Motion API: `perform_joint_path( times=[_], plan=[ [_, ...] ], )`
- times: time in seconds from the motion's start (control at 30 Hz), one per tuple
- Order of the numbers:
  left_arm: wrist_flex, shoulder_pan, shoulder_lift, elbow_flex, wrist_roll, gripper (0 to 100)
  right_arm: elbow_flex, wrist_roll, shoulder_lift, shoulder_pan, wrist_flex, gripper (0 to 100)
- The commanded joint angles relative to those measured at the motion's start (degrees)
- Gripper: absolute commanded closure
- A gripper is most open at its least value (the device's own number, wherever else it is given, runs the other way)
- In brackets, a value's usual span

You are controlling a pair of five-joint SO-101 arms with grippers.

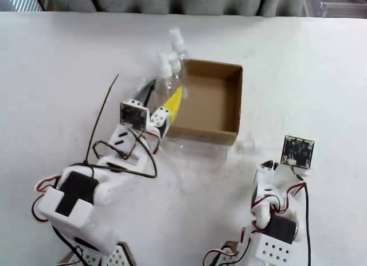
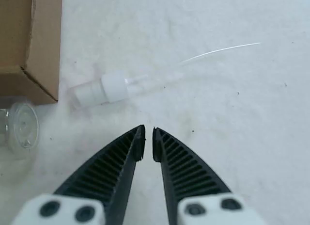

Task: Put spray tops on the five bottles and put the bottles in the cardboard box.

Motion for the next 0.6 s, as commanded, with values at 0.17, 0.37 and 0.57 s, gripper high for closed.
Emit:
perform_joint_path(
  times=[0.17, 0.37, 0.57],
  plan=[
    [-0.2, -1.6, -0.1, 0.8, -0.4, 90, 0.6, 0.6, 0.4, 0.7, 0.3, 98.4],
    [-0.2, -1.2, 0.0, 1.7, -0.2, 87, 0.6, 0.6, 0.4, 0.7, 0.3, 98.4],
    [0.0, -1.4, 0.0, 3.9, -0.1, 78, 0.6, 0.6, 0.4, 0.7, 0.3, 98.4]
  ],
)
